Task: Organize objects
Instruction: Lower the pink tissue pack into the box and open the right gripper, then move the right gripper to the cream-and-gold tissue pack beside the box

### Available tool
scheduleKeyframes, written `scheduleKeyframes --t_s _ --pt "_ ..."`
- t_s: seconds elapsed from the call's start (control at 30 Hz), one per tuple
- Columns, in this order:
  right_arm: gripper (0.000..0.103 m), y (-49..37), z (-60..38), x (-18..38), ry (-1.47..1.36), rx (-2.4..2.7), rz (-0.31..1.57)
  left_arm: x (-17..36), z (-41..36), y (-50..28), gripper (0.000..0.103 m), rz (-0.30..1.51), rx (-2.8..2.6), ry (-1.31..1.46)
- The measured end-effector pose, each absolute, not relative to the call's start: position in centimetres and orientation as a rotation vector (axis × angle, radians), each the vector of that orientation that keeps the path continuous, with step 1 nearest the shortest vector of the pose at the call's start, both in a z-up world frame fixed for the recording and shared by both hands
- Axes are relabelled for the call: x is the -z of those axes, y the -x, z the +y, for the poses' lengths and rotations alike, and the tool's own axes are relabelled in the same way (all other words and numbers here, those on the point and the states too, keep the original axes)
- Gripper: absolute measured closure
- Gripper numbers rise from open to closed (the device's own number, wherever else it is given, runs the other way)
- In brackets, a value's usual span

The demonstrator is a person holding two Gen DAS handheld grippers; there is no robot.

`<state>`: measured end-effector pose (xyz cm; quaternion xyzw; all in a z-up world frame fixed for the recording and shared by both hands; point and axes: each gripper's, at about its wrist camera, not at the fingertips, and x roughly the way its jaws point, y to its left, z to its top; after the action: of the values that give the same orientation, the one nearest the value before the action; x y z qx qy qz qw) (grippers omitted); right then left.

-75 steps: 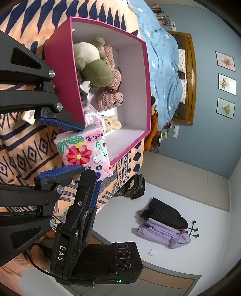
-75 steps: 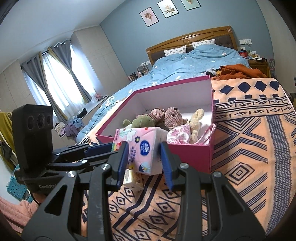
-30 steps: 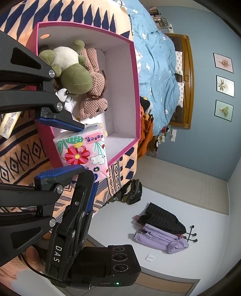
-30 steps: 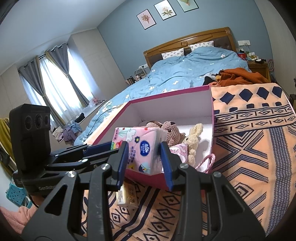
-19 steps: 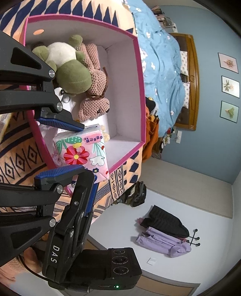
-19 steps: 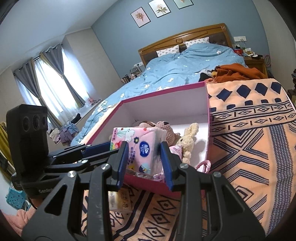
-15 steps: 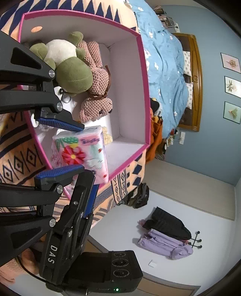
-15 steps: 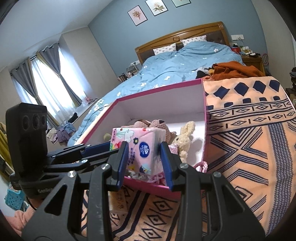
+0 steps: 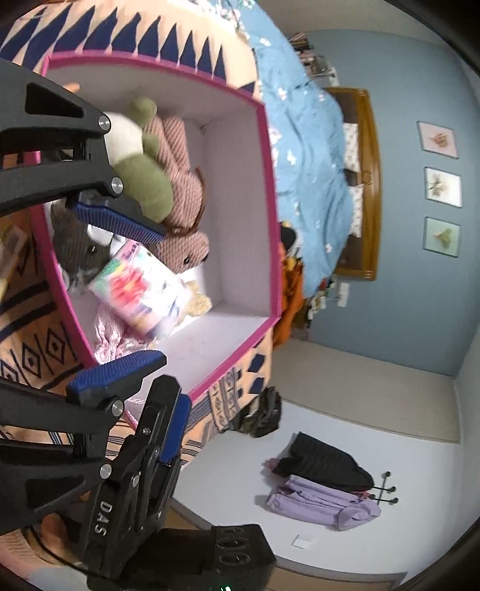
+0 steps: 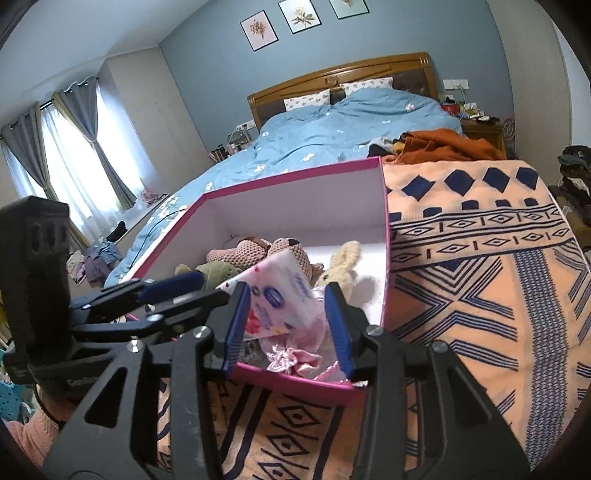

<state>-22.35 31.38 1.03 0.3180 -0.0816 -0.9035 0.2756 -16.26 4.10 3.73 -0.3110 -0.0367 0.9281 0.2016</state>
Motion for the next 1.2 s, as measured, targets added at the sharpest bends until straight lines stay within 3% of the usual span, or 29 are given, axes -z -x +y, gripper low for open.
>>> scheduleKeyframes --t_s 0.23,0.4,0.63,0.9,1.03,1.2 --pt "0.055 19.4 31.0 -1.4 -0.791 2.389 -0.183 -5.0 0.5 12.3 0.035 -0.103 -2.578 0.736" --pt "0.047 16.5 29.6 -0.8 -0.782 2.280 -0.116 -3.9 -1.2 10.2 0.034 -0.088 -2.547 0.742" --pt "0.045 13.4 25.4 3.1 -0.886 2.141 0.049 -1.5 -2.7 9.0 0.034 -0.098 -2.531 0.818" --pt "0.045 15.0 23.3 6.4 -1.032 2.111 0.029 0.9 -4.0 9.1 0.034 -0.150 -2.522 0.909" --pt "0.070 16.1 23.8 7.3 -1.085 2.094 -0.039 1.7 -3.9 9.4 0.034 -0.165 -2.496 0.935" --pt "0.074 17.1 25.4 7.1 -1.091 2.106 -0.097 2.5 -2.6 9.9 0.034 -0.124 -2.453 0.977"
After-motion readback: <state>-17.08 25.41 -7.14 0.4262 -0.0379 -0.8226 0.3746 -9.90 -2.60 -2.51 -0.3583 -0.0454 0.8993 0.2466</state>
